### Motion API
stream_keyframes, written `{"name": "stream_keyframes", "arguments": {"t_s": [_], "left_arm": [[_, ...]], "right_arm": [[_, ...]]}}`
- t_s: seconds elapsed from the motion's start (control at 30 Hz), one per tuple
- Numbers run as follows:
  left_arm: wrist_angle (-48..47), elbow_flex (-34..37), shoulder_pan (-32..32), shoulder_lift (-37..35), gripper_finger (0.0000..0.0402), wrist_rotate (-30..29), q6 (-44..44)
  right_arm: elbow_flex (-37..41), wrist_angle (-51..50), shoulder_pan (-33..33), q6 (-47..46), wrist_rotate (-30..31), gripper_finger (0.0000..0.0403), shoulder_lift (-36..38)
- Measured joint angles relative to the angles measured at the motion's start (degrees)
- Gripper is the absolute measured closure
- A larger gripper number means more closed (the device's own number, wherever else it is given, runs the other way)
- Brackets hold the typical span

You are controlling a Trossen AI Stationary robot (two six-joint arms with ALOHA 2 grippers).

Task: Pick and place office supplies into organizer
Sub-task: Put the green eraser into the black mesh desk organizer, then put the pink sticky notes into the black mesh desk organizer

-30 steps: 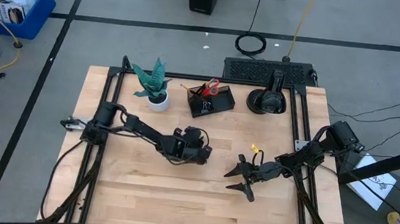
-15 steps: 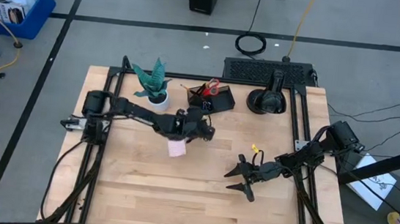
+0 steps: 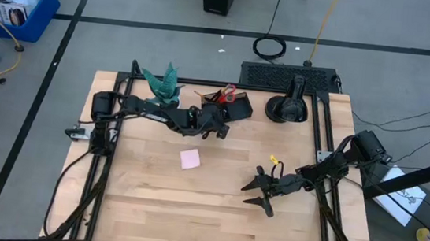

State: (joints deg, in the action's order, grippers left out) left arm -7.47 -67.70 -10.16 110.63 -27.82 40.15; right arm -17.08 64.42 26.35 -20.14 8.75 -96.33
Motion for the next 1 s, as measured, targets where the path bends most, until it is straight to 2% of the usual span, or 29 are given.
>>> {"name": "stream_keyframes", "arguments": {"t_s": [0.33,0.57,0.67,0.87,1.0], "left_arm": [[0.13,0.0,-1.56,0.0,0.032,0.72,-2.49],[0.25,0.0,-1.49,0.0,0.0313,-2.28,-2.65],[-0.24,0.0,-1.45,0.0,0.029,-2.44,-2.87],[0.42,0.0,-1.45,0.0,0.0217,-3.71,-2.22],[0.56,0.0,-1.44,0.0,0.0177,-1.72,-1.95]], "right_arm": [[0.0,-0.24,0.0,-0.02,-0.02,0.0193,0.0],[0.0,-0.22,0.0,0.0,-0.02,0.0193,0.0],[0.0,-0.22,0.0,0.02,-0.02,0.0193,0.0],[0.0,-0.24,0.0,0.0,-0.02,0.0193,0.0],[0.0,-0.38,0.0,0.02,-0.02,0.0193,0.0]]}}
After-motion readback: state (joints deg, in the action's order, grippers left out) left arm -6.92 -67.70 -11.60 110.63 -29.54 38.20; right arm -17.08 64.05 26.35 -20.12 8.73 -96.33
